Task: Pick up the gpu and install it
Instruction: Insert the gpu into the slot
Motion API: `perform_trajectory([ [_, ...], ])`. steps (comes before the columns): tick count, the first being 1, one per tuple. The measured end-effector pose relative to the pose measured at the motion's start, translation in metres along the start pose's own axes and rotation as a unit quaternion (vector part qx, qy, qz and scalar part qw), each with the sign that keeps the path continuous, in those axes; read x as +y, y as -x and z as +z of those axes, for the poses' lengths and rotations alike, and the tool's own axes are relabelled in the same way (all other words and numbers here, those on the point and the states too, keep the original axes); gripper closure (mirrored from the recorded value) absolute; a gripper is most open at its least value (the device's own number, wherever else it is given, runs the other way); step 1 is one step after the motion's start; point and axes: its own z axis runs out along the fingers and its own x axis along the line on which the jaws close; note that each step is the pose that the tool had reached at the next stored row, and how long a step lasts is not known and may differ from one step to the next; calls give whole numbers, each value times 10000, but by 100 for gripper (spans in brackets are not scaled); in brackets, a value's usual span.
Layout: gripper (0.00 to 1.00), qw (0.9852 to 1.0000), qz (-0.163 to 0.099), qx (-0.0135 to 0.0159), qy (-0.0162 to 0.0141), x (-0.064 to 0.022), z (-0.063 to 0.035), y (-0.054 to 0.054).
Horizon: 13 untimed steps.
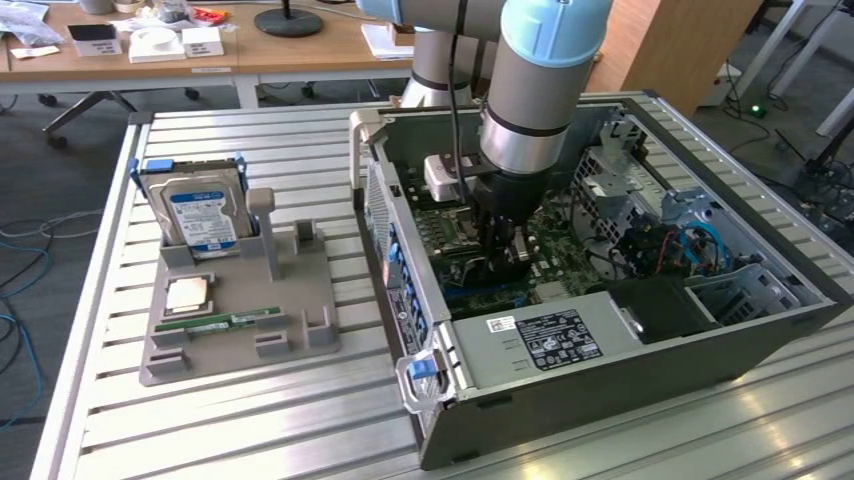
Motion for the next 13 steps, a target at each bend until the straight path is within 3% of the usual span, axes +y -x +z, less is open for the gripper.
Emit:
perform_trajectory([
  [7,73,10000,3,-7,0,4,5,1],
  [12,49,10000,0,-1,0,0,1,0],
  [13,49,10000,0,-1,0,0,1,0],
])
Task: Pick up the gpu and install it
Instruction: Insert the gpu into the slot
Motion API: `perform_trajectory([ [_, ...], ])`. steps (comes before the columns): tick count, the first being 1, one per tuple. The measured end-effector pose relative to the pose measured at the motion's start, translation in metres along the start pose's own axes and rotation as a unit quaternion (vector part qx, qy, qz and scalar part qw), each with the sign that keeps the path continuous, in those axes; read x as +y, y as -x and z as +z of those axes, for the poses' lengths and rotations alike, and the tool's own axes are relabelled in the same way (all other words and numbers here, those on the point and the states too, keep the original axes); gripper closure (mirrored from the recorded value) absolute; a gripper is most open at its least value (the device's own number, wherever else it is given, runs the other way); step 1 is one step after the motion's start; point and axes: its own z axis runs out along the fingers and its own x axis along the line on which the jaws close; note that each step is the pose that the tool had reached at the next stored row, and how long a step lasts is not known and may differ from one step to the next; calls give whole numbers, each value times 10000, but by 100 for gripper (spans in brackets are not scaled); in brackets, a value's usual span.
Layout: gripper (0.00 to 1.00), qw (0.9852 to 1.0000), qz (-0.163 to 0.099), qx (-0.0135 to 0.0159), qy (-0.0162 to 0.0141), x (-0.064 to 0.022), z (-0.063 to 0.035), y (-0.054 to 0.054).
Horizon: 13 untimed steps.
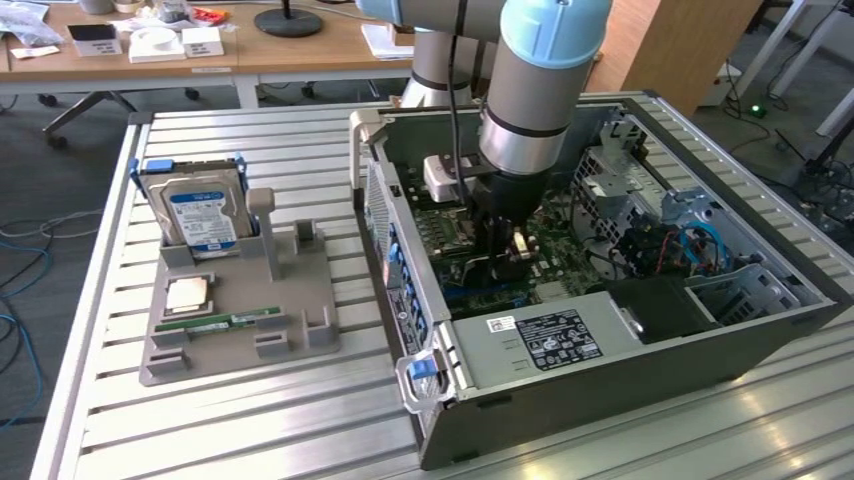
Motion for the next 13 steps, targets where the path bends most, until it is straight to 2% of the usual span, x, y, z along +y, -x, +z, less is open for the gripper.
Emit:
perform_trajectory([
  [1,49,10000,0,0,0,0,0,0],
  [2,43,10000,0,0,0,0,0,0],
  [8,43,10000,0,2,1,-1,-18,0],
  [13,43,10000,0,1,0,-4,-101,2],
])
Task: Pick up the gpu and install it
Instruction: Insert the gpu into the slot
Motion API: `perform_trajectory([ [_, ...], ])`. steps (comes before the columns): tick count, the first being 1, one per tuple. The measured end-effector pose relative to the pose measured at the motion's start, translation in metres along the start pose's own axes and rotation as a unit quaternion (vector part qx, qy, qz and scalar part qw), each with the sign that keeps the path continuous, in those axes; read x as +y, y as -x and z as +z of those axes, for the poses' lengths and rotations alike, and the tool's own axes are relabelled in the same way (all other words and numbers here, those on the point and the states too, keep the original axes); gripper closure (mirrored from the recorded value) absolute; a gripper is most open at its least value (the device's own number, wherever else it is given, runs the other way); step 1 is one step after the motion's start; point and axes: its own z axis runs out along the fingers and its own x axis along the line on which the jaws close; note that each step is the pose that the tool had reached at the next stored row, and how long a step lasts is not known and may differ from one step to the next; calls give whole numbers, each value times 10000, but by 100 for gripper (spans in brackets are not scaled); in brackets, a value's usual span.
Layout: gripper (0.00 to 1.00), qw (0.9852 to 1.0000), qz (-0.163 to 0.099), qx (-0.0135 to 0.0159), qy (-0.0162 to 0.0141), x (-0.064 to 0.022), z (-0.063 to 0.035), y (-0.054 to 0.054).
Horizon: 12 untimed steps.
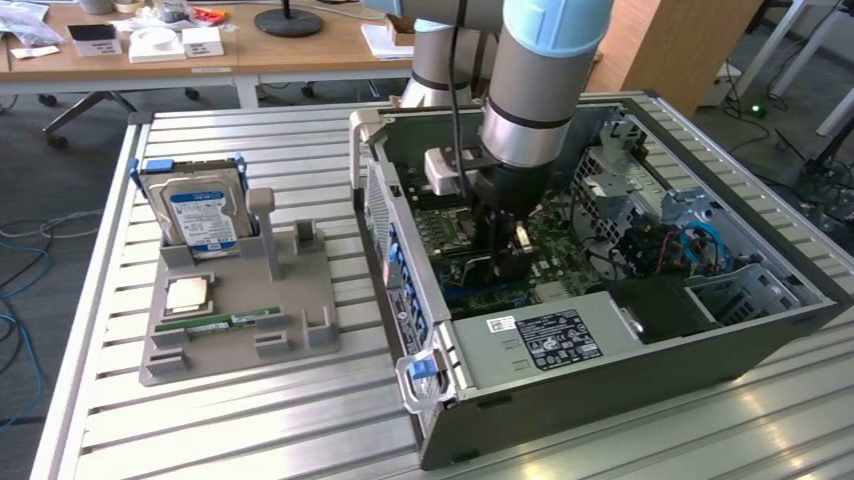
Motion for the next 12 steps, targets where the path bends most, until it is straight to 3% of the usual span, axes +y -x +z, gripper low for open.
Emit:
perform_trajectory([
  [12,43,10000,0,0,0,-12,-323,13],
])
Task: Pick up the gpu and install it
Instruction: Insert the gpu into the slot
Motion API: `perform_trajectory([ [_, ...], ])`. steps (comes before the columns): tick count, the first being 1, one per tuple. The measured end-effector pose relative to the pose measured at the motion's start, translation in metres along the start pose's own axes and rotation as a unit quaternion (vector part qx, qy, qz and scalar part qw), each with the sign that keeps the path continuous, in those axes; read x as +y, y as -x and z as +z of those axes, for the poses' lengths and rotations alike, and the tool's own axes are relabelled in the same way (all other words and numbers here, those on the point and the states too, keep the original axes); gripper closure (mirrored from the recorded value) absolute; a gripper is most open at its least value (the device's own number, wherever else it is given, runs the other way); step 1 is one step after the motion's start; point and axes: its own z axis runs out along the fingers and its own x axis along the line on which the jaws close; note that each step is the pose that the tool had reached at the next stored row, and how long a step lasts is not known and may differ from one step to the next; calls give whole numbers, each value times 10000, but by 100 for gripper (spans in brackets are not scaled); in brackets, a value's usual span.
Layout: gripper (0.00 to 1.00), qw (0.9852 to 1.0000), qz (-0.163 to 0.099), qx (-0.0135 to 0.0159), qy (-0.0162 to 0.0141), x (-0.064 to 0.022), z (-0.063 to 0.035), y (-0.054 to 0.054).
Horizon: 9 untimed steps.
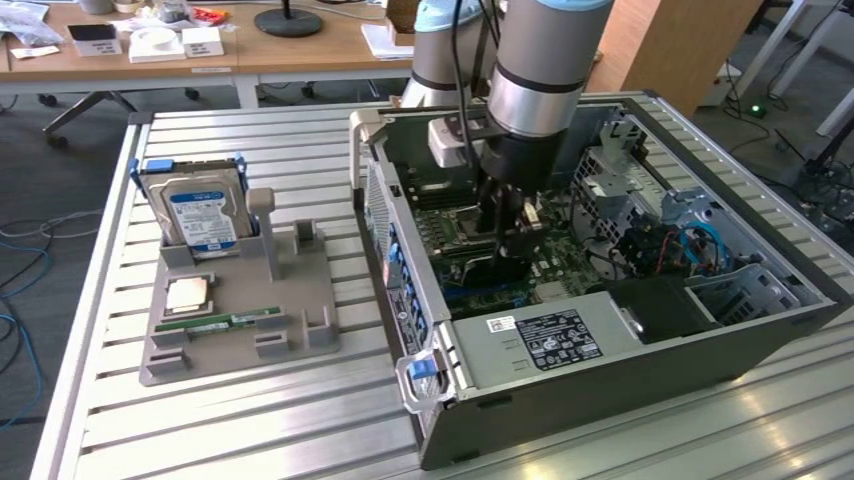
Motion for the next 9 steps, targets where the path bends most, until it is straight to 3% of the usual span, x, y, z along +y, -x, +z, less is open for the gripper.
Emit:
perform_trajectory([
  [9,43,10000,0,-1,-1,-5,-132,7],
])
